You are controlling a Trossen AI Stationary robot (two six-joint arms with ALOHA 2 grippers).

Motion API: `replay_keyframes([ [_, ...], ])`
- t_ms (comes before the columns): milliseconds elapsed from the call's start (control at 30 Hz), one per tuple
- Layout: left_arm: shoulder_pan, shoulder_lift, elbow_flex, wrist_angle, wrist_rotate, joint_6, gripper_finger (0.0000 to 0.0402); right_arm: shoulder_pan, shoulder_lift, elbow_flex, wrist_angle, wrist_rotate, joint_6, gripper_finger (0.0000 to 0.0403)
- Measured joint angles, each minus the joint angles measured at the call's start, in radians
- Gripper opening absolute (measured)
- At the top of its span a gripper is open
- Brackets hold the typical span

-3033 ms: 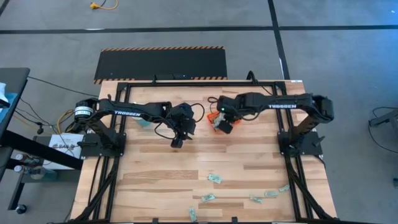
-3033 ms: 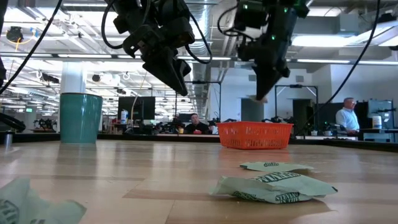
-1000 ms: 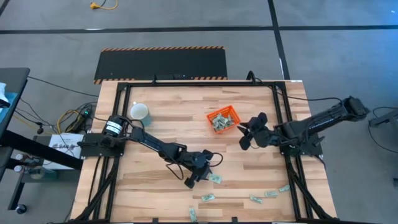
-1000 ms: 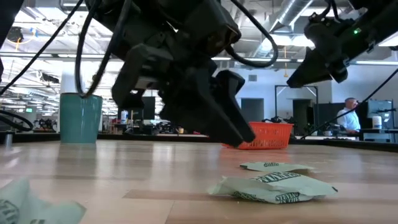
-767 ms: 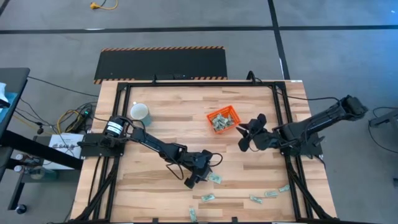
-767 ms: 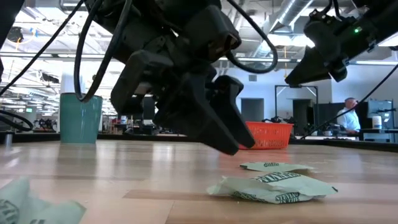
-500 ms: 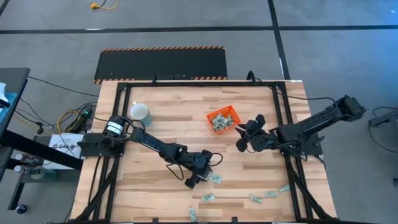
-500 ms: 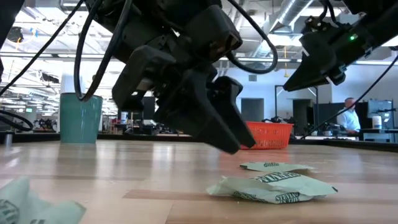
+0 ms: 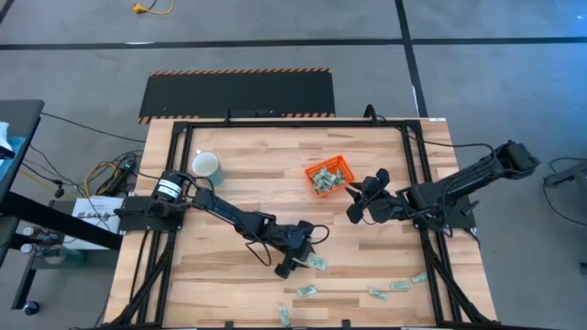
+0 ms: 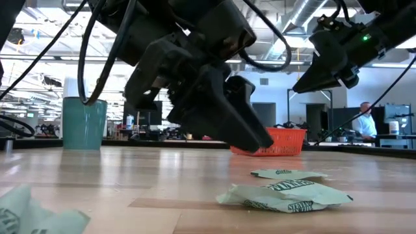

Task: Pick and place Stevia / Truvia into bins
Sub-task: Put the stevia packet into the orange bin

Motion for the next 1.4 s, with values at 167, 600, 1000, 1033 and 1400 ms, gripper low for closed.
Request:
replay_keyframes([
  [167,-0.001,0.028,0.011,0.063,0.011,-0.009,0.0229,0.0,0.0,0.0,0.005,0.009,-0.001,0.0082],
  [600,-0.002,0.151,0.128,-0.027,0.048,-0.061,0.0229,0.002,0.0,0.0,0.015,0.011,-0.018,0.0082],
  [1000,0.0,0.149,0.164,-0.133,0.033,-0.15,0.0183,0.002,0.0,0.0,0.014,0.011,-0.018,0.0082],
  [1033,0.0,0.149,0.164,-0.134,0.03,-0.159,0.0171,0.002,0.0,0.0,0.014,0.011,-0.018,0.0082],
  [1400,0.002,0.15,0.161,-0.136,0.011,-0.168,0.0027,0.002,0.0,0.0,0.014,0.009,-0.018,0.0082],
])
